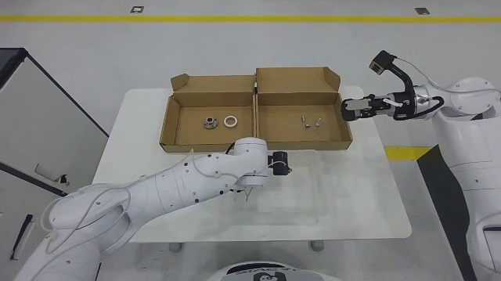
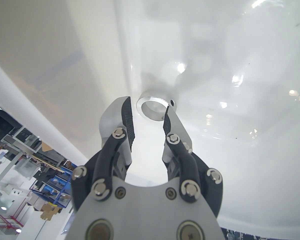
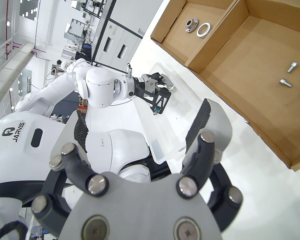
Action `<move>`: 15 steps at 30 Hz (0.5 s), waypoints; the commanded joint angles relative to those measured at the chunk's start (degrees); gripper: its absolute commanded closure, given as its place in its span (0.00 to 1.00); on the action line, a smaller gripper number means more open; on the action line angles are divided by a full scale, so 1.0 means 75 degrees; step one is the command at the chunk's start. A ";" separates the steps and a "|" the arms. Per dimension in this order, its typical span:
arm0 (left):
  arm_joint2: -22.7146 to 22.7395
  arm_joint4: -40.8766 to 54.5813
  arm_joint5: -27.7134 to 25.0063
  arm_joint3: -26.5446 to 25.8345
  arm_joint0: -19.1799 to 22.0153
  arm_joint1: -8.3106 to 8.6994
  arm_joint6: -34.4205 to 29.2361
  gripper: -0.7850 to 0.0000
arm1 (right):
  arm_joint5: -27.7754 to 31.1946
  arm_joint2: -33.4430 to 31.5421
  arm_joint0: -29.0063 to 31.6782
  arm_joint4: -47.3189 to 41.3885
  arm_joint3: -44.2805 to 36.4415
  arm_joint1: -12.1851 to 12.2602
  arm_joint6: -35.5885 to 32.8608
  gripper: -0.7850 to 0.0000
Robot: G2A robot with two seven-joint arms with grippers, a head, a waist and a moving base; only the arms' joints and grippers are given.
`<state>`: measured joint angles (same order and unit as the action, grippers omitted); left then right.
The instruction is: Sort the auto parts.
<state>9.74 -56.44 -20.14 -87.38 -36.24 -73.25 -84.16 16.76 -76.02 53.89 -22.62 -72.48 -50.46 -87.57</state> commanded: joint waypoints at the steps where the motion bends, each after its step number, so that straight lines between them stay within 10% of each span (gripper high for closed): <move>1: 0.0000 -0.0042 0.0016 0.0045 -0.0019 -0.0006 -0.0016 0.65 | 0.0000 0.0000 0.0000 0.0000 0.0000 0.0000 0.0000 0.00; 15: 0.0000 -0.0171 -0.0024 0.0231 -0.0080 -0.0107 0.0024 0.67 | 0.0000 0.0000 0.0000 0.0000 0.0000 0.0000 0.0000 0.00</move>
<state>9.74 -57.67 -20.18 -85.70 -36.79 -74.01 -84.12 16.76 -76.02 53.89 -22.62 -72.48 -50.46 -87.57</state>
